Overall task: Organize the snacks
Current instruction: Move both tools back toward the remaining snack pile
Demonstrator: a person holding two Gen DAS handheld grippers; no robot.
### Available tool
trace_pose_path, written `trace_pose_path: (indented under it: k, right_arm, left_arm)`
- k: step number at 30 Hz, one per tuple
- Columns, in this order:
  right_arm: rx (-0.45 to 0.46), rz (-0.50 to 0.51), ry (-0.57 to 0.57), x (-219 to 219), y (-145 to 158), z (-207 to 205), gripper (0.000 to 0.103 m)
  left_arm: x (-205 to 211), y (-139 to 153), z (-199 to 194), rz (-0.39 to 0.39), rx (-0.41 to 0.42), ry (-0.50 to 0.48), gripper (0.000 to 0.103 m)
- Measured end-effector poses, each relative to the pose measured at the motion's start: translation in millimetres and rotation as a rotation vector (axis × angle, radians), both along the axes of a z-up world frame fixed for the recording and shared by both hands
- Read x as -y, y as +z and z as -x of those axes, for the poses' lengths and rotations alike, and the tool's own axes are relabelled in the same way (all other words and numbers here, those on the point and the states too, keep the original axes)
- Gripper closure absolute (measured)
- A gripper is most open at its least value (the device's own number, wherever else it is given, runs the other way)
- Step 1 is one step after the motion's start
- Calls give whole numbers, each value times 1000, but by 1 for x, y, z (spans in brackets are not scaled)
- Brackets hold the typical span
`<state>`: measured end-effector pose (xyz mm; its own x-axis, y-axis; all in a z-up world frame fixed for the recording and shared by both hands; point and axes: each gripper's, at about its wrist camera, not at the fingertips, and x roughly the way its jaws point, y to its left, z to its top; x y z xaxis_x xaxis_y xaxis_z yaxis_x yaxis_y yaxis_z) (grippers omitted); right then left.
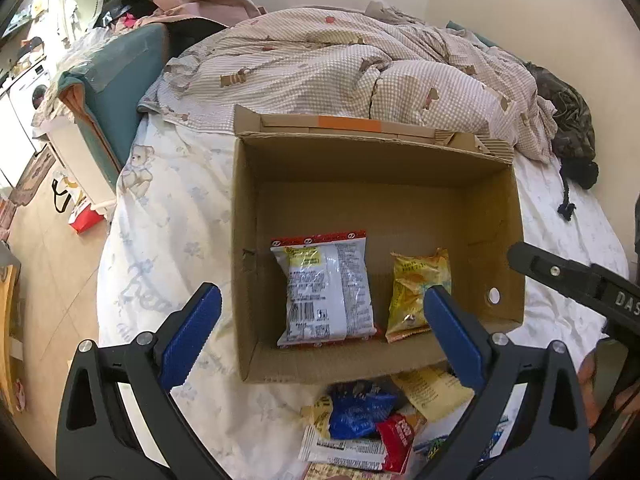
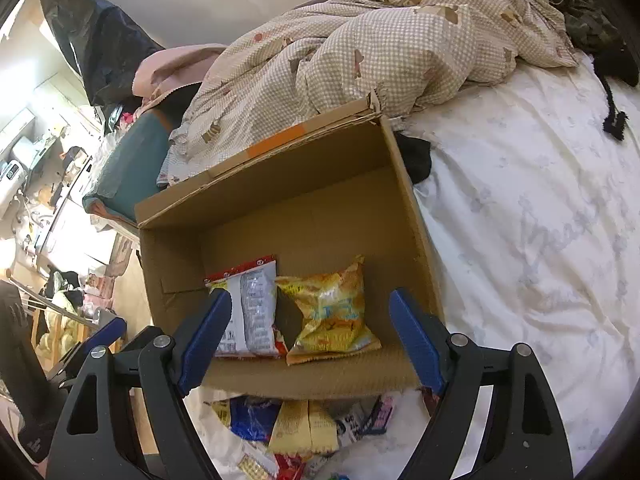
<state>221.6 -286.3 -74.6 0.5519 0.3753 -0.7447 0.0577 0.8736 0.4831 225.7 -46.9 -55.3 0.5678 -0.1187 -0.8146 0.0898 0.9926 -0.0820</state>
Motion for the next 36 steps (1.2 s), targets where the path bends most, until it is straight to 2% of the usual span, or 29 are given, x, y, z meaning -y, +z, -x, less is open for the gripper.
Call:
trace_pose_path:
  k: [3,7,12,17,26,36]
  right_arm:
    - [5,-14,-4,2,6,12,19]
    - [22,13,24,-1,15,28,19]
    - [-3,-14,37,0,11,47,19]
    - [-2,2,40,0,13,64,19]
    - [-23,-24,33,6,10,89,19]
    - [-103,-86,39,8,-4,117,19]
  left_arm:
    - [-4,5,8,7,4,7,3]
    - [-4,8,17,-34,6,-6,3]
    - [-10,9,30,-22,0,3,3]
    - [-17,4,48,-27,-25,9,3]
    - [-29,9,77,-13,-12,27,3]
    - [-39,4,107,-5,-29,55,3]
